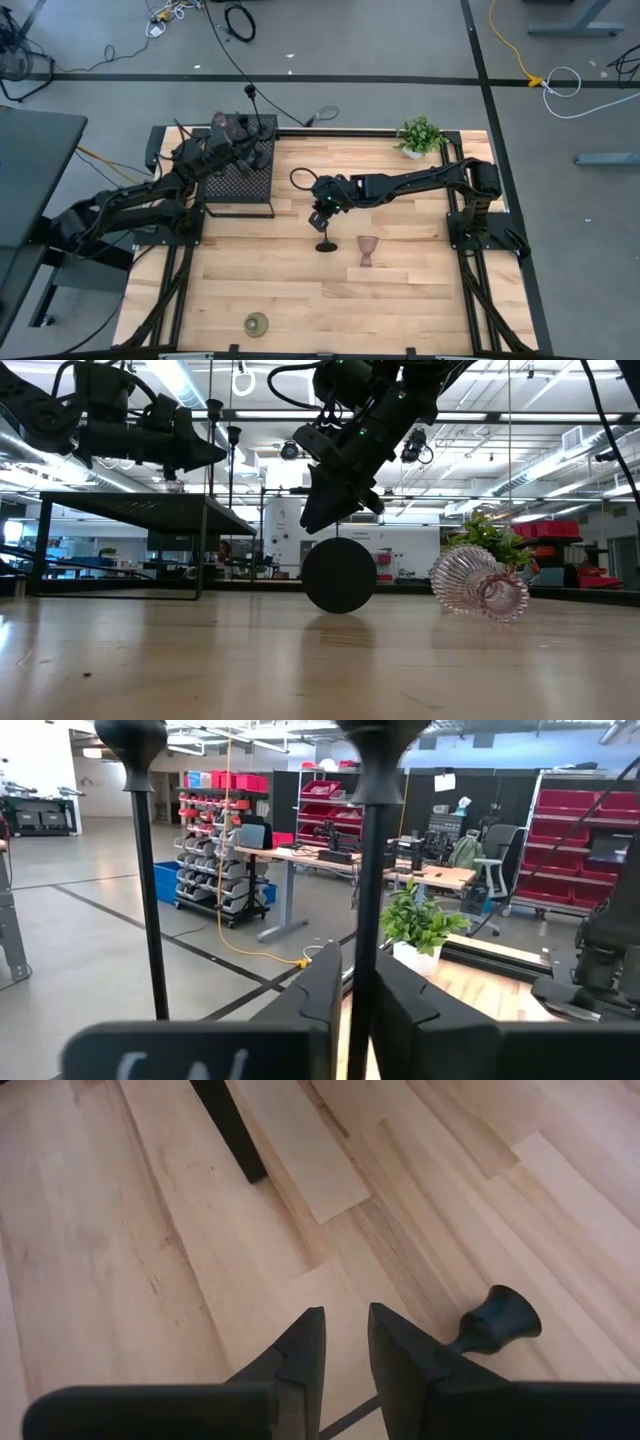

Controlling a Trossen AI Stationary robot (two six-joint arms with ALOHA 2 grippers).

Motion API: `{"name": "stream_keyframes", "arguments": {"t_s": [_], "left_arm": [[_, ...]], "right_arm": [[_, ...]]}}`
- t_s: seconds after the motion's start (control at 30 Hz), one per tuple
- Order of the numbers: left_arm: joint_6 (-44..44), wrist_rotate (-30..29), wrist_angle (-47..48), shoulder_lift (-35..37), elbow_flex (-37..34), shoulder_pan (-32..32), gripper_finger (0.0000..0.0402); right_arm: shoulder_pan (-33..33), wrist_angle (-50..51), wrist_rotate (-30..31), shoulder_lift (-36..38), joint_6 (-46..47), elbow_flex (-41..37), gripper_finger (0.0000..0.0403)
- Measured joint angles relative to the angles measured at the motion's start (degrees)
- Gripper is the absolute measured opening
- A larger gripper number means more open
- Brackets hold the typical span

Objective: Pick & Place candle stick holders
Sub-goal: Align the right black candle holder with the other black candle holder on the shelf

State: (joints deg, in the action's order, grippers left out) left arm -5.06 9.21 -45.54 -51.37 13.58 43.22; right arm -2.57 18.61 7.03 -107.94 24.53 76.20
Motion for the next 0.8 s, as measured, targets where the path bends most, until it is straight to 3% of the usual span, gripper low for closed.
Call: {"name": "stream_keyframes", "arguments": {"t_s": [0.3,0.8], "left_arm": [[0.2,0.5,0.0,0.1,0.0,0.0,0.0086],[1.3,1.6,3.0,1.8,0.0,0.0,0.0204]], "right_arm": [[0.0,0.3,0.0,0.0,0.0,0.0,0.0080],[0.0,1.8,0.0,0.0,1.0,0.0,0.0080]]}}
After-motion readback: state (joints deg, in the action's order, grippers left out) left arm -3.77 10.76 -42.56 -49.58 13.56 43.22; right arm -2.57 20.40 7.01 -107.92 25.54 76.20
